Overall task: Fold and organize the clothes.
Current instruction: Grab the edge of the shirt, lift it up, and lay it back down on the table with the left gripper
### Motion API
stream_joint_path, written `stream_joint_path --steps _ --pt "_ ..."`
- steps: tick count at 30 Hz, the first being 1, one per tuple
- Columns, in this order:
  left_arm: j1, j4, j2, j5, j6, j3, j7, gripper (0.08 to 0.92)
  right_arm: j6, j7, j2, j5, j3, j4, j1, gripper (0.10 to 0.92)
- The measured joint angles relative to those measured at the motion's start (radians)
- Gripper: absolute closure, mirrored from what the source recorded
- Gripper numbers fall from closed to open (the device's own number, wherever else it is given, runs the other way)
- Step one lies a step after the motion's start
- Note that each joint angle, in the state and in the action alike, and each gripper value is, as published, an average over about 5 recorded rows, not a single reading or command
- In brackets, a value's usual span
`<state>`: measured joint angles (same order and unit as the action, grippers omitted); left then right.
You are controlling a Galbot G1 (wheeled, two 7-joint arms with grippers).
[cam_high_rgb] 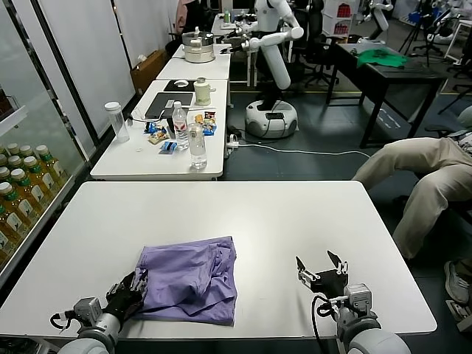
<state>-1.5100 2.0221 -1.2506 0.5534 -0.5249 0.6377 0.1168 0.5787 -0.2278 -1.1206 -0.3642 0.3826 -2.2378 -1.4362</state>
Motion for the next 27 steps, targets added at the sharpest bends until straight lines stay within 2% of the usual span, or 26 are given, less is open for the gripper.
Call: stream_joint_path --steps 11,16,22,27 --pt "-0.019 0.056 0.011 -0.056 0.001 0.053 -0.003 0.890 0.000 0.001 -0.012 0.007 0.000 -0.009 -0.001 0.203" --pt "-0.039 0.123 0.052 -0.083 -0.020 0.183 -0.029 0.909 0.000 0.002 -0.014 0.011 -0.001 -0.013 -0.004 0.203" --pt "-0.060 0.154 0.140 -0.063 -0.038 0.378 -0.096 0.909 0.000 0.004 -0.013 0.011 0.010 -0.023 -0.008 0.203" --pt "-0.057 0.175 0.199 -0.050 -0.047 0.466 -0.134 0.909 0.000 0.005 -0.014 0.011 0.016 -0.031 -0.014 0.203"
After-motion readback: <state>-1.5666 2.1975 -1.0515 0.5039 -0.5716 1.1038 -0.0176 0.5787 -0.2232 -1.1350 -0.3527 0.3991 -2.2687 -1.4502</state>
